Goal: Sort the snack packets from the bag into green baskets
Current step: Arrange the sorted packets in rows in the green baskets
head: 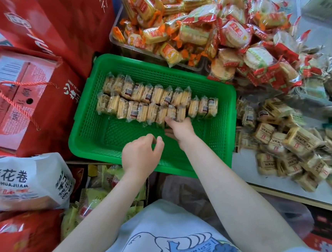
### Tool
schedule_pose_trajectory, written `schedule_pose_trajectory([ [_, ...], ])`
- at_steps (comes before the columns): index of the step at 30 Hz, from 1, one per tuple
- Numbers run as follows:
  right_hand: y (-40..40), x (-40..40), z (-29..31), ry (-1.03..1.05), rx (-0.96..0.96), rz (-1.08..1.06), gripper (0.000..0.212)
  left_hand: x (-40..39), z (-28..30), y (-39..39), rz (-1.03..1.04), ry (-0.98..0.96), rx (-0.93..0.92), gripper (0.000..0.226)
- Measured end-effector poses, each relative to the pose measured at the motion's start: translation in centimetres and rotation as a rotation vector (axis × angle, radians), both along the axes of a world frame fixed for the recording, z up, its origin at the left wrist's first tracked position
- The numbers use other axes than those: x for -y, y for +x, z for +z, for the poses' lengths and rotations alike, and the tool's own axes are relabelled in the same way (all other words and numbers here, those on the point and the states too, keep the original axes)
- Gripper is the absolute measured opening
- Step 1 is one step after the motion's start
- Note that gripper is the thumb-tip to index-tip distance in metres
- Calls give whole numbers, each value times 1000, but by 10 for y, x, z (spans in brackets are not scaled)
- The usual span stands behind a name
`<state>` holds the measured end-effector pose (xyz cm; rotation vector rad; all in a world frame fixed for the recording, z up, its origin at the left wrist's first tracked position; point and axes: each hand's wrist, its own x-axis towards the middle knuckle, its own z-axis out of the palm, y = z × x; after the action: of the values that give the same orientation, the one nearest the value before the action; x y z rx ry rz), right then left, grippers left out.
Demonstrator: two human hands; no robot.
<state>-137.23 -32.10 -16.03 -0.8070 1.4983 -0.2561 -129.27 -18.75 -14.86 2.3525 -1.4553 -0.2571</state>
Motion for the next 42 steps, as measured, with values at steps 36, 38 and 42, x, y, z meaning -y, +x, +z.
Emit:
schedule_pose_trajectory([
  [36, -322, -20, -31, -253, -716, -78, 66, 48, 21, -174, -122, 409, -184, 61],
  [38, -323, -23, -29, -292, -673, -111, 65, 46, 21, -174, -104, 396, -214, 59],
  [42, -325, -37, -14, -277, -562, -119, 53, 47, 22, -174, -87, 362, -279, 52],
])
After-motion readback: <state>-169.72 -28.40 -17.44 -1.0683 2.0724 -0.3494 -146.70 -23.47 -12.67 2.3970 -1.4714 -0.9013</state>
